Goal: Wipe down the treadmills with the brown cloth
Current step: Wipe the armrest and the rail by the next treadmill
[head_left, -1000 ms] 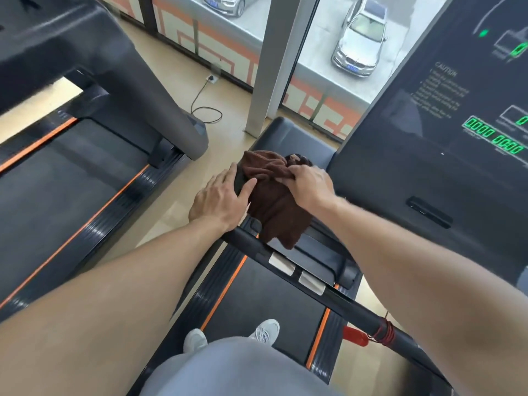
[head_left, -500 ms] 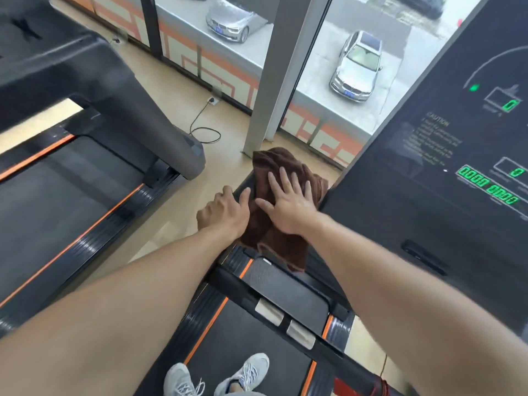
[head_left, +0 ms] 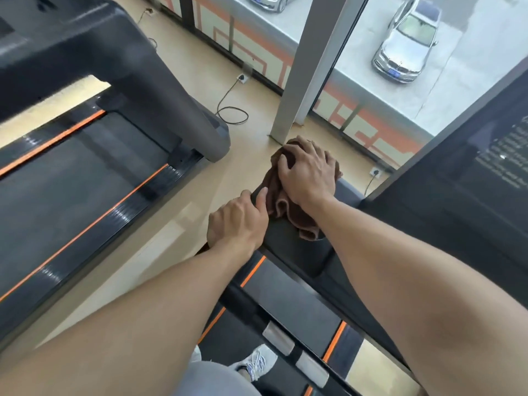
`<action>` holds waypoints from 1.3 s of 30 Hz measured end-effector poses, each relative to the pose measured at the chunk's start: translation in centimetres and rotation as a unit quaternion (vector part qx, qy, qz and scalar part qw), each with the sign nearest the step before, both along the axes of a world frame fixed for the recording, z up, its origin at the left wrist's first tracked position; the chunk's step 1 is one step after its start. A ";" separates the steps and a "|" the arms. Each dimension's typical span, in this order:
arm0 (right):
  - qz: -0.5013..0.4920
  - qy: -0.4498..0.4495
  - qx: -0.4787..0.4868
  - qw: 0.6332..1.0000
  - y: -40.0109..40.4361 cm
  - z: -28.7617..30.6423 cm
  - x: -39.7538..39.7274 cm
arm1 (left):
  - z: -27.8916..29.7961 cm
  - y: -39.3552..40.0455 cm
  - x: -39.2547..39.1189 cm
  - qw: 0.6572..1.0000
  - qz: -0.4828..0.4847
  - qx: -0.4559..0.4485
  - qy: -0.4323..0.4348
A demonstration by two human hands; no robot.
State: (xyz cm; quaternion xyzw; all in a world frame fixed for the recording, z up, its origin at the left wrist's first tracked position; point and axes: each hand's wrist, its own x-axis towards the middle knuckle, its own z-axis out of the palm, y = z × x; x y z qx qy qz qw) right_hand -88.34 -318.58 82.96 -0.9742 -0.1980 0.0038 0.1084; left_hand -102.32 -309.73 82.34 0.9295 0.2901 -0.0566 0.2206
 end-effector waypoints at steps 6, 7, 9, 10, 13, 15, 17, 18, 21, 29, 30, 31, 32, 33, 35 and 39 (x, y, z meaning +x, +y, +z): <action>0.075 0.057 -0.073 0.993 -1.1 0.6 -0.6 | 0.2 0.0 -0.3 1.000 0.014 -0.016 -0.011; 0.087 0.064 -0.073 0.991 -1.6 0.8 -1.5 | 0.3 0.0 -0.4 0.999 0.019 -0.031 -0.016; 0.104 0.084 -0.061 0.989 -2.8 1.1 -4.1 | 0.7 0.1 -0.5 0.997 0.039 -0.061 -0.024; 0.114 0.095 -0.063 0.987 -3.4 1.4 -5.7 | 0.9 0.1 -0.4 0.996 0.048 -0.069 -0.024; 0.137 0.112 -0.100 0.979 -5.3 2.7 -9.6 | 0.9 0.1 -0.1 0.996 0.056 -0.064 -0.016; 0.134 0.097 -0.136 0.977 -6.5 4.0 -11.3 | 0.6 0.0 0.0 0.997 0.054 -0.052 -0.014; 0.127 0.075 -0.178 0.973 -7.4 4.8 -12.1 | 0.2 0.1 0.1 0.998 0.049 -0.041 -0.016; 0.123 0.071 -0.197 0.970 -7.6 5.1 -12.2 | 0.1 0.1 0.2 0.998 0.047 -0.038 -0.016; 0.130 0.104 -0.226 0.960 -7.0 5.2 -11.6 | -0.2 0.2 0.3 0.999 0.040 -0.030 -0.016; 0.169 0.229 -0.279 0.917 -6.7 8.9 -8.8 | 0.2 0.0 0.2 0.999 0.041 -0.030 -0.019; 0.181 0.231 -0.305 0.906 -6.8 9.1 -8.7 | 0.3 0.0 0.2 0.998 0.043 -0.030 -0.019; 0.190 0.223 -0.328 0.898 -6.8 9.0 -8.6 | 0.3 -0.1 0.2 0.998 0.043 -0.030 -0.019; 0.191 0.208 -0.342 0.896 -6.7 8.7 -8.7 | 0.2 -0.1 0.2 0.999 0.041 -0.029 -0.018; 0.183 0.199 -0.344 0.899 -6.7 8.1 -8.8 | 0.2 -0.1 0.2 0.999 0.039 -0.027 -0.019; 0.162 0.205 -0.328 0.908 -6.0 6.9 -9.1 | 0.1 -0.1 0.2 0.999 0.038 -0.022 -0.026; 0.157 0.218 -0.295 0.917 -5.4 8.2 -8.8 | 0.4 -0.1 0.1 1.000 0.024 -0.008 -0.019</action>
